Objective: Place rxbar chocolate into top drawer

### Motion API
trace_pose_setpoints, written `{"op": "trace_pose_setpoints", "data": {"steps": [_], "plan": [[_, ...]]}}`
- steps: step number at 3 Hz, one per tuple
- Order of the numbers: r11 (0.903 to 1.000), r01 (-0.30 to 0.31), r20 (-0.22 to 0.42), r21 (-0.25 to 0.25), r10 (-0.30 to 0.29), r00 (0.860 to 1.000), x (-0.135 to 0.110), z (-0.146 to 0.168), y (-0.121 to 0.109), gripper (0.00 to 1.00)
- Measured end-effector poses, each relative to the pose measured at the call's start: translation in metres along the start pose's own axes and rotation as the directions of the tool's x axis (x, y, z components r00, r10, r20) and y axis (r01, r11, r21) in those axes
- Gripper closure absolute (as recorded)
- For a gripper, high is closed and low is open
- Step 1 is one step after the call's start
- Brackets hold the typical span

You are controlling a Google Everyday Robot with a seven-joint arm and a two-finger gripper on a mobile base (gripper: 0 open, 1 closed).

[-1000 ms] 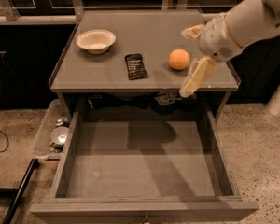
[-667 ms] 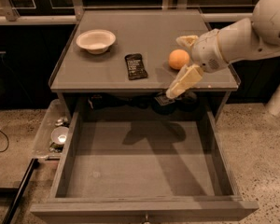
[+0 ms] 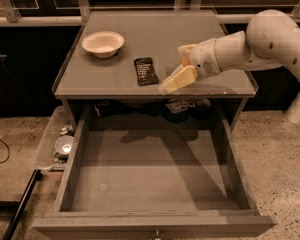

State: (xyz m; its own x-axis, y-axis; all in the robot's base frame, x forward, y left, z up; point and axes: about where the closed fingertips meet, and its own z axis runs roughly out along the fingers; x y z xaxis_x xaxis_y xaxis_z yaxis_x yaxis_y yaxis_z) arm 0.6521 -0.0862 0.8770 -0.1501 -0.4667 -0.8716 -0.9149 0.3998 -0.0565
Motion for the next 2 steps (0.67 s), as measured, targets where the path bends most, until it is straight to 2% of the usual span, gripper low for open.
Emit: {"op": "trace_pose_setpoints", "data": {"steps": [1,2], "plan": [[0.9991,-0.040,-0.005,-0.015,0.040,0.999,-0.013,0.015,-0.011,0.00],[0.9983,-0.058,-0.036,-0.012,0.057,0.998,-0.021,0.027,-0.018,0.00]]}}
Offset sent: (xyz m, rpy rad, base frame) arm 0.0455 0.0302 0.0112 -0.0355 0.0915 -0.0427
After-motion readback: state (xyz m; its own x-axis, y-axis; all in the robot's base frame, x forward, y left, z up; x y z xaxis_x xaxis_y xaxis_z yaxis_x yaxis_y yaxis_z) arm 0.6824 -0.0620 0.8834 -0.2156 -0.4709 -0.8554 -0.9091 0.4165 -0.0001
